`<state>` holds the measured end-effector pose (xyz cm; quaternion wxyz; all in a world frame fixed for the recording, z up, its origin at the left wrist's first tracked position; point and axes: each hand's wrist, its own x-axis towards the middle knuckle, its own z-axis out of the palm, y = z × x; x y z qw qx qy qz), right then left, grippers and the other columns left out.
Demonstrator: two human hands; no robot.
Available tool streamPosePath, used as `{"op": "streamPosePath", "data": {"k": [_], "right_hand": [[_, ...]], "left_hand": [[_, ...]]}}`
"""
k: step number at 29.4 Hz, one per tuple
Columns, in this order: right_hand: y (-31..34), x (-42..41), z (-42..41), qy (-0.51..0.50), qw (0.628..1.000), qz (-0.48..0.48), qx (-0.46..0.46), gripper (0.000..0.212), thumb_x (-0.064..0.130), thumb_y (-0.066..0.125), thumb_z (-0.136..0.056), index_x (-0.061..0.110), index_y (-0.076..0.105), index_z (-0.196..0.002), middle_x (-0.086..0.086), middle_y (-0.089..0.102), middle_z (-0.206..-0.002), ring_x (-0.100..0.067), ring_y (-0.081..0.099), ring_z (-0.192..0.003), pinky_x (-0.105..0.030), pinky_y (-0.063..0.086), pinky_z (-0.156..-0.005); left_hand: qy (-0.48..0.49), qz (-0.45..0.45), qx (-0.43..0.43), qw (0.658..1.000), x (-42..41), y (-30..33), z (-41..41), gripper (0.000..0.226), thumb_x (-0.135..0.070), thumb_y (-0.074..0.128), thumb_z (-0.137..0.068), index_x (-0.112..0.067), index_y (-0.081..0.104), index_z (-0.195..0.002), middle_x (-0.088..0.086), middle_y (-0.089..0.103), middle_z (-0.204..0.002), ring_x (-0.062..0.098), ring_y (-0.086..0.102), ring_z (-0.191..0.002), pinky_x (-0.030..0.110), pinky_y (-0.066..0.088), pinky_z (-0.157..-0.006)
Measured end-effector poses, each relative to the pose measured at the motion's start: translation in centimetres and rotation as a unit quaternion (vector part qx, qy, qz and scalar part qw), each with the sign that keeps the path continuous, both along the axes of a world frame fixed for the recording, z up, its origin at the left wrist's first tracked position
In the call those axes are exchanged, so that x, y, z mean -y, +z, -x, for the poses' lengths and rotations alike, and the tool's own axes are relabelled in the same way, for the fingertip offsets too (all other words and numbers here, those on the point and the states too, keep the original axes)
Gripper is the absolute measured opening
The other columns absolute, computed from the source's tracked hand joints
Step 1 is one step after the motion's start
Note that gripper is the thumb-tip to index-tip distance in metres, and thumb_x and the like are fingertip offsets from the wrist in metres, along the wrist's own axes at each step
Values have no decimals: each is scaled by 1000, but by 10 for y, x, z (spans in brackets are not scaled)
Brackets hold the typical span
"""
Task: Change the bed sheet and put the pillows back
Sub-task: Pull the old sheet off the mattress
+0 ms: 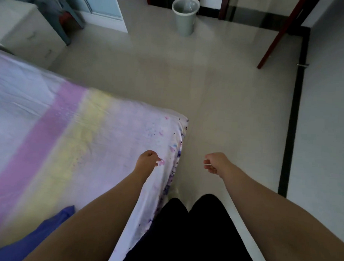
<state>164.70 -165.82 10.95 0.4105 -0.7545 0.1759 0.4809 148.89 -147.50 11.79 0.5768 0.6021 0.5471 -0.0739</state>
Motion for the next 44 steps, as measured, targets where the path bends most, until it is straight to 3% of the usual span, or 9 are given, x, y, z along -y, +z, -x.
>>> {"op": "streamPosePath", "data": {"k": [14,21,26,29,31,36,38,40,44], "right_hand": [[-152,-160,-203,30,993,42,-110,13,10,45,-95,10,50,-84,-7,53,-76,-16,51,-53,-16,38,-37],[-235,-218,-254,129,984,28,-121,35,31,40,-97,9,50,-123,-17,57,-114,-27,54,-98,-43,44,-96],[-253,-242,-248,178,976,20,-121,44,42,32,-100,8,52,-119,-7,53,-86,-20,49,-78,-34,41,-90],[-238,-252,-233,151,974,-20,-166,33,31,34,-100,11,55,-84,-7,57,-65,-22,51,-61,-25,45,-64],[-230,-259,-214,206,957,-83,-185,28,18,36,-99,4,61,-99,-9,64,-82,-26,59,-78,-25,47,-64],[-232,-259,-188,91,946,-88,-297,19,16,50,-89,14,64,-77,-5,63,-70,-20,57,-69,-29,44,-58],[-248,-257,-183,53,963,-43,-261,18,17,55,-88,10,61,-103,-17,64,-102,-32,63,-92,-42,55,-77],[-260,-250,-185,75,981,4,-178,57,20,63,-85,14,38,-136,-15,50,-132,-34,54,-117,-47,47,-98],[-289,-247,-197,126,983,5,-132,79,22,73,-79,16,25,-142,-13,45,-138,-33,52,-119,-46,47,-98]], "left_hand": [[-60,-24,-139,988,-94,-91,-202,17,-21,44,-86,-24,56,-74,1,66,-92,23,63,-91,30,42,-67],[6,-64,-194,979,-114,-146,-264,18,-34,44,-95,-20,52,-88,-10,57,-81,18,53,-80,28,38,-68],[-50,-112,-136,983,-120,-153,-273,17,-23,47,-95,-27,58,-107,-5,55,-124,14,51,-111,30,39,-96],[-239,-190,-165,938,-129,-158,-280,37,-28,42,-97,-33,47,-134,-5,29,-153,20,28,-140,37,18,-114],[-371,-234,-190,878,-135,-166,-288,41,-35,32,-99,-36,39,-139,-9,18,-158,19,8,-147,43,10,-116],[-467,-261,-293,792,-152,-170,-261,44,-47,31,-95,-28,54,-127,-10,47,-138,17,20,-141,45,14,-114],[-459,-280,-299,788,-155,-166,-253,44,-49,37,-92,-24,58,-121,-10,52,-132,17,25,-139,44,19,-113],[-449,-275,-301,795,-156,-166,-250,42,-48,40,-91,-23,58,-120,-11,53,-131,16,24,-139,44,21,-113],[-439,-271,-299,803,-159,-166,-244,40,-43,43,-88,-23,57,-120,-11,53,-129,16,24,-139,45,23,-113]]}}
